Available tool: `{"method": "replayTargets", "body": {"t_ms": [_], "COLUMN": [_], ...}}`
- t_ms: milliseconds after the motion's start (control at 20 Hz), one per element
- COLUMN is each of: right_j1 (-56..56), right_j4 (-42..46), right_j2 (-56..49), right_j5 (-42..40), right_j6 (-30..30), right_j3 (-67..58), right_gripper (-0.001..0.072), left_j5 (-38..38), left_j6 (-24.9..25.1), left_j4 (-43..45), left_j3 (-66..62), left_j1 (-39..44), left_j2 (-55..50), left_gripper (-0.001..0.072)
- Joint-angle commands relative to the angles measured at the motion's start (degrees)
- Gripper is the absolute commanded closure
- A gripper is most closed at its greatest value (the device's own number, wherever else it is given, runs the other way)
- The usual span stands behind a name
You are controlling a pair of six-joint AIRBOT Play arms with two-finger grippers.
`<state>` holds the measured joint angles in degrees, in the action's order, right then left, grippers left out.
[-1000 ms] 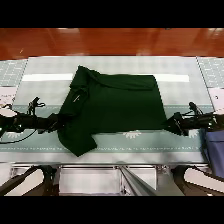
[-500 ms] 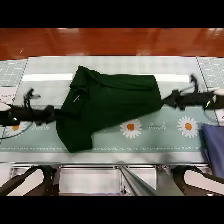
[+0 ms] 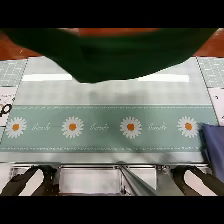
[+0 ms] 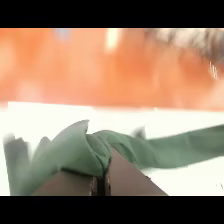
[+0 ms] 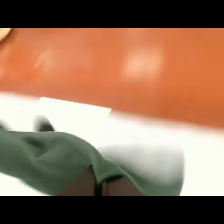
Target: Fold the shirts.
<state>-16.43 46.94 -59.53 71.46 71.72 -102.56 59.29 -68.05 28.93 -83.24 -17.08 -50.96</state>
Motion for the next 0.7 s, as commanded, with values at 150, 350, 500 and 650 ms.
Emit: {"method": "replayTargets", "body": {"t_ms": [150,350,500,650], "right_j1": [0.1,0.1,0.1,0.1], "right_j4": [13.1,18.5,20.2,22.0], "right_j2": [14.1,20.1,22.5,23.9], "right_j5": [-3.9,3.2,10.7,14.2], "right_j6": [5.1,8.5,10.3,12.6], "right_j3": [-11.8,-11.8,-11.8,-11.8], "right_gripper": [0.0689,0.0689,0.0689,0.0689], "left_j5": [-5.2,-5.0,0.5,10.7], "left_j6": [-7.8,-16.3,-22.4,-25.5], "left_j4": [13.7,31.3,43.5,49.7], "left_j3": [-19.2,-19.2,-19.2,-19.2], "left_j1": [0.2,0.2,0.2,0.2], "left_j2": [8.4,18.2,24.8,28.5], "left_gripper": [0.0686,0.0685,0.0686,0.0685]}}
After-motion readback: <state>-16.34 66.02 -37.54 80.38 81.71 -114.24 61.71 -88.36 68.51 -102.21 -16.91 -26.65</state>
